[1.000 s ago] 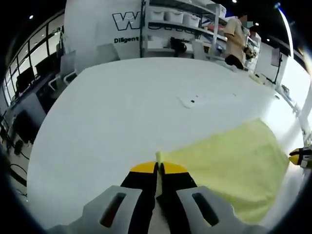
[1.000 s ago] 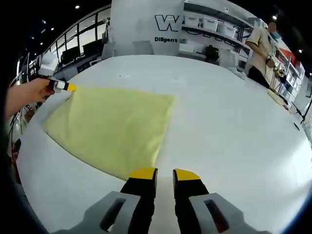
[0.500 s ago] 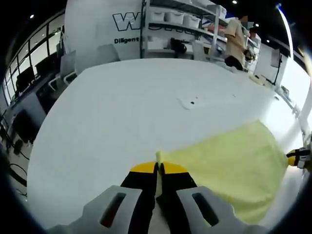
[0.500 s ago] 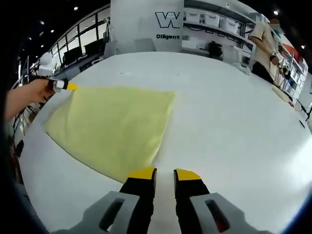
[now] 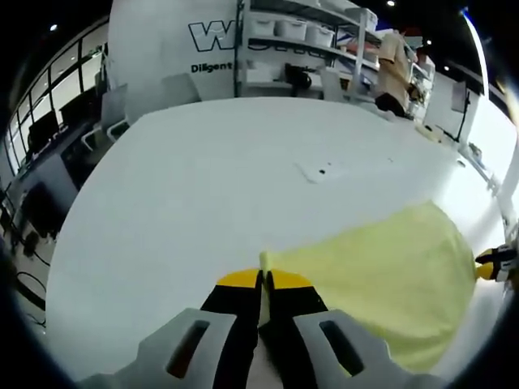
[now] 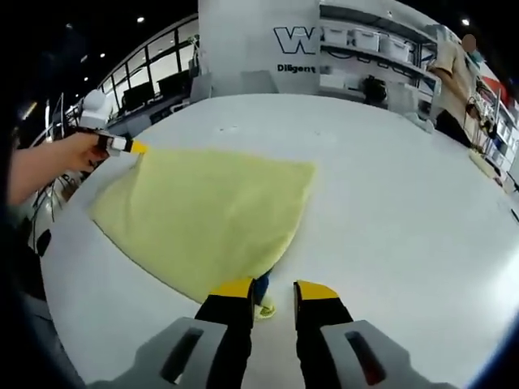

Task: Fold the garment on the visible template until the final outline fits inside the template.

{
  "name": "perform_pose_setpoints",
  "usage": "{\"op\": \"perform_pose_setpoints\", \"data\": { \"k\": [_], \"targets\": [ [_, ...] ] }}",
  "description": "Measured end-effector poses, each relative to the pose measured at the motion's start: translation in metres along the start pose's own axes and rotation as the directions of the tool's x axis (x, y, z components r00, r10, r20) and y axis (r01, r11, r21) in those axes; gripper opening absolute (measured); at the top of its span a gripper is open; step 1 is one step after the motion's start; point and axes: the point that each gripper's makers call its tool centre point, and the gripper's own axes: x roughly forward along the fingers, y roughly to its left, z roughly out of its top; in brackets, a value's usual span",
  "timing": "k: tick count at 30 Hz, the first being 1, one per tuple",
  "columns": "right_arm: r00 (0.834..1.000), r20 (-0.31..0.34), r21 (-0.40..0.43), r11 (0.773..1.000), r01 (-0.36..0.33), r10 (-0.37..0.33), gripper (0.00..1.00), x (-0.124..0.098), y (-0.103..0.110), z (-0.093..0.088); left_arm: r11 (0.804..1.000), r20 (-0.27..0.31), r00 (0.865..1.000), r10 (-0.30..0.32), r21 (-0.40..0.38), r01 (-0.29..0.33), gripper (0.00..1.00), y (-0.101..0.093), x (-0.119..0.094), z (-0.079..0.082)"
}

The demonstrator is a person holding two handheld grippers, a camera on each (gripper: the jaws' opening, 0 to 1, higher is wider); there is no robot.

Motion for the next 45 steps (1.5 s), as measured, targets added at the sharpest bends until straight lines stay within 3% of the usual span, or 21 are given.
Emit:
{"op": "perform_pose_setpoints", "data": {
  "k": [23, 34, 45],
  "targets": [
    [0.999, -0.024, 0.009, 0.999, 0.031, -0.030, 0.15, 0.003, -0.005, -0.005, 0.999, 0.046, 0.999, 0.027, -0.020, -0.027, 0.02, 0.014, -0.013, 0.014],
    [0.999, -0.026, 0.013, 0.999, 0.031, -0.031, 0.15, 0.003, -0.005, -0.005, 0.998, -0.006, 0.999, 0.053, 0.031, -0.052, 0.03, 0.013, -0.001, -0.010],
    [0.999, -0.029, 0.018, 0.999, 0.037, -0.037, 0.15, 0.002, -0.005, -0.005, 0.998, 0.057, 0.996, 0.067, 0.000, -0.067, 0.02, 0.027, -0.018, 0.005]
  ]
}}
